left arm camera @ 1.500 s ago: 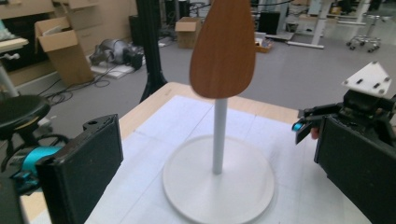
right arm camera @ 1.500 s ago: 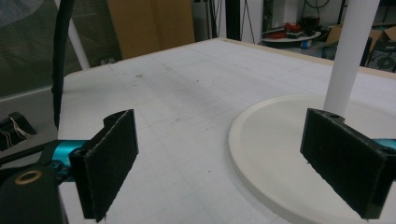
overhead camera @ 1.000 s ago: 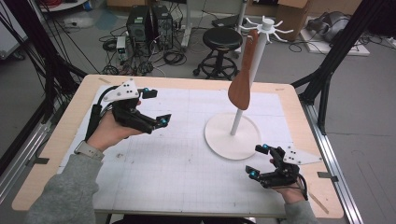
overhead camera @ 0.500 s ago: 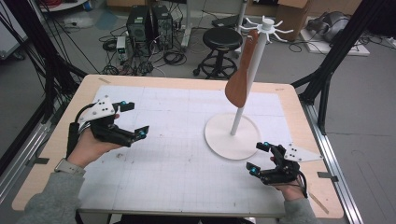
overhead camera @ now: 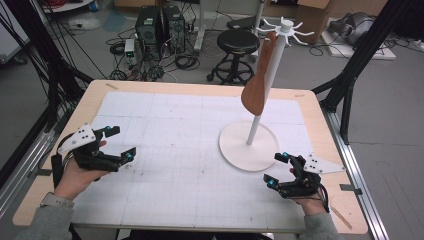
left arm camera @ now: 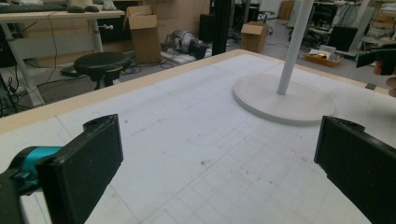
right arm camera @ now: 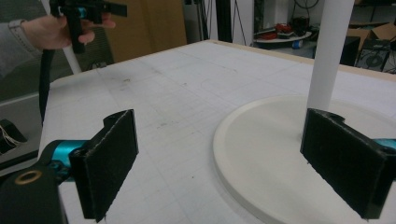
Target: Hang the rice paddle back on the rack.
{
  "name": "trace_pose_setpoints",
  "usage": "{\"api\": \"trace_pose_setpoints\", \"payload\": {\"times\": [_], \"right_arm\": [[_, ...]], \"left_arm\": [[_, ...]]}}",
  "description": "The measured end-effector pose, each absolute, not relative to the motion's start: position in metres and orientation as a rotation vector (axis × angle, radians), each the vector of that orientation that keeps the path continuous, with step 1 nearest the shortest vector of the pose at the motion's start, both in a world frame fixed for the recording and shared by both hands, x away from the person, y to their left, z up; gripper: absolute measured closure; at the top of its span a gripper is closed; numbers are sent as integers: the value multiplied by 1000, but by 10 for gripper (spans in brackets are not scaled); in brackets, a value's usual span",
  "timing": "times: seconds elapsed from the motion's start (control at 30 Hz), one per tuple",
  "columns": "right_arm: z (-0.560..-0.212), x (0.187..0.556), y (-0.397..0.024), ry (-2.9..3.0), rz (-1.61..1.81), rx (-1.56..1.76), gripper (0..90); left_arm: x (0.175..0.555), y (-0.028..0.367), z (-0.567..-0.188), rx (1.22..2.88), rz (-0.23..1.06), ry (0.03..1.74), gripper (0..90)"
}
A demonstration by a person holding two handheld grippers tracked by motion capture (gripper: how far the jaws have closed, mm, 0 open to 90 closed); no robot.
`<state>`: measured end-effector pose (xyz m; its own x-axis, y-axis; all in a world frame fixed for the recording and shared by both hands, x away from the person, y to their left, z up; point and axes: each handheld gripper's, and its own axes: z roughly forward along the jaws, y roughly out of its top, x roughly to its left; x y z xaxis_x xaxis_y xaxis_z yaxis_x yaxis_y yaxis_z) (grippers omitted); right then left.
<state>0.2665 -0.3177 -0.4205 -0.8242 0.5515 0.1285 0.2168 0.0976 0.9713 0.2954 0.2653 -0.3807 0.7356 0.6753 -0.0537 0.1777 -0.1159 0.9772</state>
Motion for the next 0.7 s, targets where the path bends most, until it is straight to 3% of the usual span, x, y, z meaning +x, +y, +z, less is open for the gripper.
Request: {"api": "trace_pose_setpoints", "payload": {"times": [0.37,0.7], "right_arm": [[-419,266,-322,2073,1791,788,98],[-419,265,-328,2018,1782,836,98]], "left_arm": [[270,309,-418,1602,517,793,17],[262,328,-429,1567,506,878,17]]}}
